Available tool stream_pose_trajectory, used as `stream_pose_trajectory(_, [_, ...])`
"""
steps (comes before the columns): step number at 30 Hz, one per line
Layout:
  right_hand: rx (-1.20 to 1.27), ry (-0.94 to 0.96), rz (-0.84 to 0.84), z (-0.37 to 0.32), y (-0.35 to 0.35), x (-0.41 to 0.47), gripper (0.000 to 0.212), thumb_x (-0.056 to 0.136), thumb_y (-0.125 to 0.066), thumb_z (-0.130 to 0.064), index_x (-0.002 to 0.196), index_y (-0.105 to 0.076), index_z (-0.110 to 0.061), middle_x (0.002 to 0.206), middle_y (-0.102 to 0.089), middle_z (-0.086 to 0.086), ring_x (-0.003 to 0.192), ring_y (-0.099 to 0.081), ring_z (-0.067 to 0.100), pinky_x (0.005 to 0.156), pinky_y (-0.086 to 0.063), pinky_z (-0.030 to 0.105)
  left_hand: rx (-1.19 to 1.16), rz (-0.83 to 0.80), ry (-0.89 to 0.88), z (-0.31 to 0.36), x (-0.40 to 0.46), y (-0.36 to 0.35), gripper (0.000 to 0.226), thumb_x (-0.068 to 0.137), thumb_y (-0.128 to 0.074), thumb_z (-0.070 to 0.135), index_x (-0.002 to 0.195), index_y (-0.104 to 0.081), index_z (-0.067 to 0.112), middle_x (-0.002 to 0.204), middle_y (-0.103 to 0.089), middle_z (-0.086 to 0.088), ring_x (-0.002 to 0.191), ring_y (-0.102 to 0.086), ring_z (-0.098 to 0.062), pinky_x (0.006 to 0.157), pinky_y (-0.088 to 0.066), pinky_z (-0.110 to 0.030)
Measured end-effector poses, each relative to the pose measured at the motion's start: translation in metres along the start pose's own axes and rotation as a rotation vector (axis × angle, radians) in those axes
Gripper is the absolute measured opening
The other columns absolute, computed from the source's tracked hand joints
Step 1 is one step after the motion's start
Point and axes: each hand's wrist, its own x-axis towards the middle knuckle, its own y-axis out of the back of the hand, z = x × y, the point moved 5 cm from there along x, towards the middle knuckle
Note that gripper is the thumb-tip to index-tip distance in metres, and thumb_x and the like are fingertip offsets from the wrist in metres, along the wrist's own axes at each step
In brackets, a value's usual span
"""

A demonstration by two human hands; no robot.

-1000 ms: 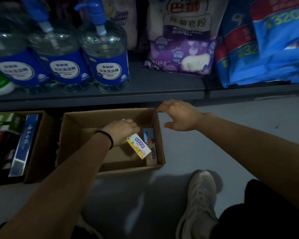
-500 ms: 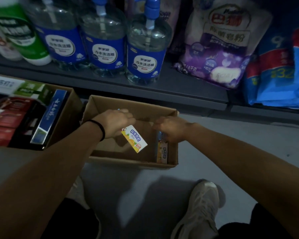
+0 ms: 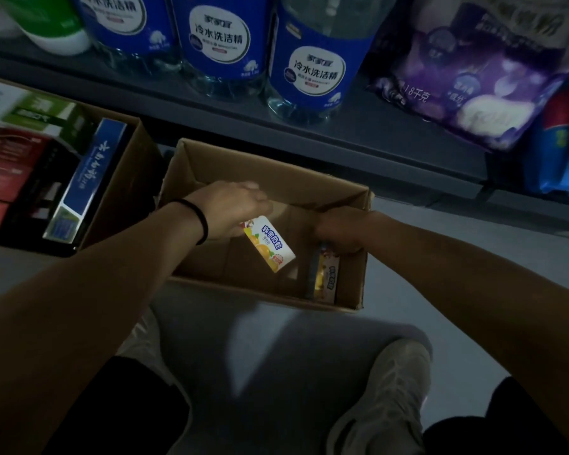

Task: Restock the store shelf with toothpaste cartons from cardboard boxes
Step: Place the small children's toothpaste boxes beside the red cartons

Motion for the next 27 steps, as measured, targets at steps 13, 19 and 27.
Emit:
stream_pose_trajectory(13, [-0.053, -0.037, 0.131, 0.008, 0.02, -0.014, 0.042, 0.087, -0.064, -0.023, 0.128, -0.053, -0.016, 0.13, -0.05, 0.008, 0.12, -0.049, 0.025, 0.095, -0.045, 0.038, 0.026, -0.013, 0.008, 0.009, 0.003, 0.012, 0.027, 0.088, -0.061, 0.029, 0.113, -0.052, 0.024, 0.115, -0.052, 0.007, 0.111, -0.044, -0.013, 0.079, -0.041, -0.027])
stream_pose_trajectory(19, [0.05, -0.107, 0.312, 0.012, 0.055, -0.06, 0.045, 0.082, -0.07, -0.03, 0.123, -0.055, -0.023, 0.126, -0.056, 0.002, 0.117, -0.051, 0.022, 0.085, -0.045, 0.033, 0.054, 0.0, 0.034, 0.012, -0.008, 0.051, 0.025, 0.086, -0.061, 0.029, 0.108, -0.054, 0.019, 0.11, -0.055, 0.001, 0.106, -0.047, -0.018, 0.08, -0.043, -0.033])
stream_pose_trajectory(27, [0.159, -0.308, 0.523, 0.014, 0.093, -0.152, 0.034, 0.082, -0.068, -0.033, 0.112, -0.058, -0.019, 0.115, -0.06, 0.004, 0.104, -0.056, 0.025, 0.069, -0.038, 0.03, 0.185, 0.005, 0.119, 0.037, -0.034, 0.131, 0.034, 0.089, -0.058, 0.032, 0.12, -0.048, 0.024, 0.119, -0.052, 0.004, 0.114, -0.043, -0.015, 0.077, -0.042, -0.03])
